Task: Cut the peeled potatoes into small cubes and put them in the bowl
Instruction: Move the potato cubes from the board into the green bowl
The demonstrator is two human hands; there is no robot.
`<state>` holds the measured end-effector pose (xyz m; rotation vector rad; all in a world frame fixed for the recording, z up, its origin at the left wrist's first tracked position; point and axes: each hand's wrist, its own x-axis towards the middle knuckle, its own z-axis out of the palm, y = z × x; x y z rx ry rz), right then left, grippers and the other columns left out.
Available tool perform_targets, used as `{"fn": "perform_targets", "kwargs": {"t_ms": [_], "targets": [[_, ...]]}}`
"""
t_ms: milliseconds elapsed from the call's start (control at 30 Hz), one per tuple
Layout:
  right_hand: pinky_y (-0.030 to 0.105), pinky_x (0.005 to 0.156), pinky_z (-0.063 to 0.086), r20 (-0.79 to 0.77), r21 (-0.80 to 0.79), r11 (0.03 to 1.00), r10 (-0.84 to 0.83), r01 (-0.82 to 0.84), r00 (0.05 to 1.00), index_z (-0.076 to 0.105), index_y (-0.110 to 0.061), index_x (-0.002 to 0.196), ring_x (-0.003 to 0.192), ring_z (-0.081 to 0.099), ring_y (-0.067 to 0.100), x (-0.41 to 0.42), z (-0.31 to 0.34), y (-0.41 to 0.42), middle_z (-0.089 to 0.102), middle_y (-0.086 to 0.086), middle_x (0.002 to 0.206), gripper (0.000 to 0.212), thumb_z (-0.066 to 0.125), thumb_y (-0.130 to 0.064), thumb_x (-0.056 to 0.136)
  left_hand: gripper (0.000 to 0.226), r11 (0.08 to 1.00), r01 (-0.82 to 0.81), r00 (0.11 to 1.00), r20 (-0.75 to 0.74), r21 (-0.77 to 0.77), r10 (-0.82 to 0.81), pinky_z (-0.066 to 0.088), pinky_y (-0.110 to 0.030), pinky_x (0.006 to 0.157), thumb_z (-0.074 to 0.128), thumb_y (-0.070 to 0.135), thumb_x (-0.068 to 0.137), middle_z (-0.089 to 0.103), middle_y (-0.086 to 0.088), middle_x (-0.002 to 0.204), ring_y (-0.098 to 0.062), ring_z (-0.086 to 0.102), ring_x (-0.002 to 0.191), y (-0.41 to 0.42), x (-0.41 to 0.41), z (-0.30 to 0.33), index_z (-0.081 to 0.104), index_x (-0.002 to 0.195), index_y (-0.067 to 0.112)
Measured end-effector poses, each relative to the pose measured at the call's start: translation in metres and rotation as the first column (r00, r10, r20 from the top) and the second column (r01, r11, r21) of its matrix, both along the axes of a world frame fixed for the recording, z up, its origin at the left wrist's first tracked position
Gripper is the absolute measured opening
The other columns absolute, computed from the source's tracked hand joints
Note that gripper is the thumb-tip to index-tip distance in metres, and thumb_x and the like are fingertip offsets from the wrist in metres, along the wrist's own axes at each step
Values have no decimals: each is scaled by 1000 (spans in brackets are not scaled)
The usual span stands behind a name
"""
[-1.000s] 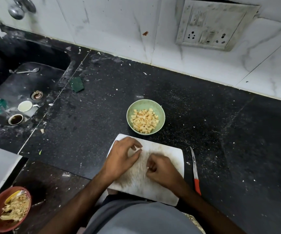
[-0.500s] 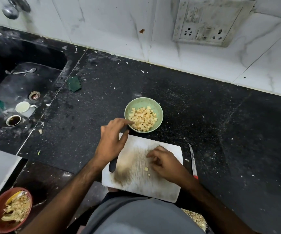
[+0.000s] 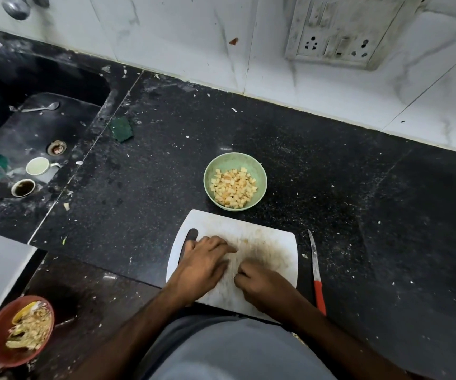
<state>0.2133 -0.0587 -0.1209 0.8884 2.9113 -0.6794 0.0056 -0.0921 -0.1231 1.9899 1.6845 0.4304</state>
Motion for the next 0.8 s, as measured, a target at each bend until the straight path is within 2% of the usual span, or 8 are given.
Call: {"fn": "perform_targets", "kwargs": {"t_ms": [67,167,333,433,500,567,667,800], "targets": [[41,55,46,-86,-4,1000,-11,11,996,53,-11,85,74,48,22,1,-1,1,46,5,88,5,51,-7,85,36,1000,5,1000,-29,16,-5,28,-34,81,55,31,96,54,16,122,-9,51,111,8,3,2,56,131,38],[27,62,45,-199,-301,932,-270,203,942,55,-15,84,73,50,12,6,3,11,51,-2,85,16,60,-4,73,37,999,22,998,-65,36,-19,29,-36,79,56,30,96,55,14,121,-12,51,110,22,10,4,56,133,36],[27,57,48,-127,-911,287,-878,295,461,65,2,86,65,55,18,17,21,33,64,6,73,14,56,11,80,30,997,34,991,-130,75,-24,31,-37,79,61,35,95,58,9,113,-16,56,104,41,20,2,63,125,31],[24,49,41,155,-987,-160,-962,-4,226,50,-1,70,59,46,18,25,31,42,49,7,65,2,50,-3,71,17,992,69,984,-168,104,-51,32,-38,77,62,34,94,59,8,105,-18,57,97,51,22,-1,67,110,29],[25,48,38,263,-963,-268,-939,5,222,44,-5,66,55,44,18,28,31,42,45,8,63,13,40,-5,78,10,986,107,977,-198,125,-81,33,-38,75,60,32,95,58,8,101,-18,56,93,55,22,-2,67,101,29],[24,45,36,225,-966,-167,-917,195,329,50,-3,68,51,46,17,28,27,38,50,10,63,26,34,4,86,7,979,137,971,-216,148,-103,32,-38,73,59,31,93,56,8,96,-17,53,88,55,23,-2,65,95,28],[21,48,39,59,-822,333,-758,462,650,62,-6,75,52,52,8,25,21,29,58,-7,59,34,37,10,90,5,981,125,978,-186,151,-96,30,-36,71,64,27,85,56,9,90,-16,53,83,51,23,-5,63,89,27],[25,75,44,-75,-473,811,-427,345,901,63,-16,82,82,55,4,22,12,16,60,-9,85,10,56,-17,89,10,995,-10,1000,18,97,9,33,-37,74,69,23,81,61,11,85,-11,58,83,38,17,-7,61,87,27]]}}
